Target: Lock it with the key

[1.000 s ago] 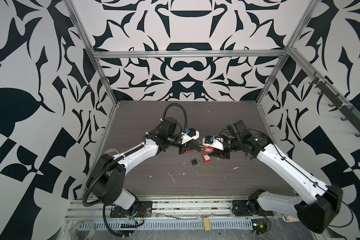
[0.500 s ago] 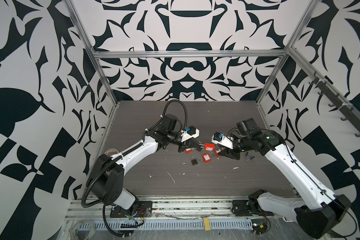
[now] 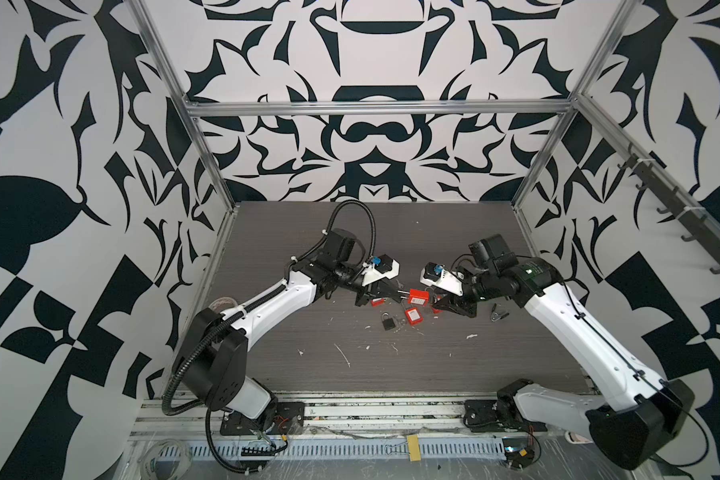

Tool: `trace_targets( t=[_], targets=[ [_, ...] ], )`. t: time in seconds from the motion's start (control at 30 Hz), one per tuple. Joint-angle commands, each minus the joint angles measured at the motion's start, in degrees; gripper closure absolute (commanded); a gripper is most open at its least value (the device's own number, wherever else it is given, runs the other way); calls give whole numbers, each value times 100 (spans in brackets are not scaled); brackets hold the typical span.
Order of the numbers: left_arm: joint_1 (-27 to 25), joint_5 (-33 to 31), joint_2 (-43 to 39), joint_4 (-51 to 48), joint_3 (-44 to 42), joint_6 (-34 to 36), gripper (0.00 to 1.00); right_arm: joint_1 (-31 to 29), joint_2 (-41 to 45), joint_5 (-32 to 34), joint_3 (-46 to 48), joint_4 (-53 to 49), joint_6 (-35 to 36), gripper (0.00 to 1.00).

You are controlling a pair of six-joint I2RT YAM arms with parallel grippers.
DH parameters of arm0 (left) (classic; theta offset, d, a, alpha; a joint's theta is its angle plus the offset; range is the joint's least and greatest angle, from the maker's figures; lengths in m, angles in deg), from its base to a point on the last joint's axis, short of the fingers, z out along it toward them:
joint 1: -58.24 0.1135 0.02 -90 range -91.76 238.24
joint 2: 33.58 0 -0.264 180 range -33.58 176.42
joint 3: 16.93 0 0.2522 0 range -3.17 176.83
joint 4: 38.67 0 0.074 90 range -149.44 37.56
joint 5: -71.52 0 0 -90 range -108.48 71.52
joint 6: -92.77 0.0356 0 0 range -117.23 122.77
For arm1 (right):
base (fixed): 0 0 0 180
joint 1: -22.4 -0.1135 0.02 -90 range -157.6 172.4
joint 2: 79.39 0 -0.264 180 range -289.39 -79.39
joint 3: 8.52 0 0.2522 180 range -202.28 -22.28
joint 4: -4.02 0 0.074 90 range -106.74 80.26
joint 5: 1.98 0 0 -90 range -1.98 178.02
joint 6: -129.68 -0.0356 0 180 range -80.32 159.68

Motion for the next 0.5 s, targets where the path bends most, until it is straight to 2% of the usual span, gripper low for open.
trace_targets(
  t=[0.0, 0.1, 0.27, 0.37, 0.47],
  targets=[
    [-67, 116, 101, -152, 229, 174, 100, 22, -12, 3, -16, 244, -89, 58],
    [-110, 165, 158, -180, 276, 186, 100, 13, 35, 6, 119, 544, -111, 59],
    [-128, 217, 245, -201, 366, 137, 100, 11, 340, 266, 568, 1224, -14, 68],
    [-128, 206, 298, -313, 457, 157, 100, 4, 588, 406, 743, 1315, 144, 64],
    [-128, 104, 335, -431, 558, 220, 100, 4, 688, 496, 673, 754, 334, 56]
  ],
)
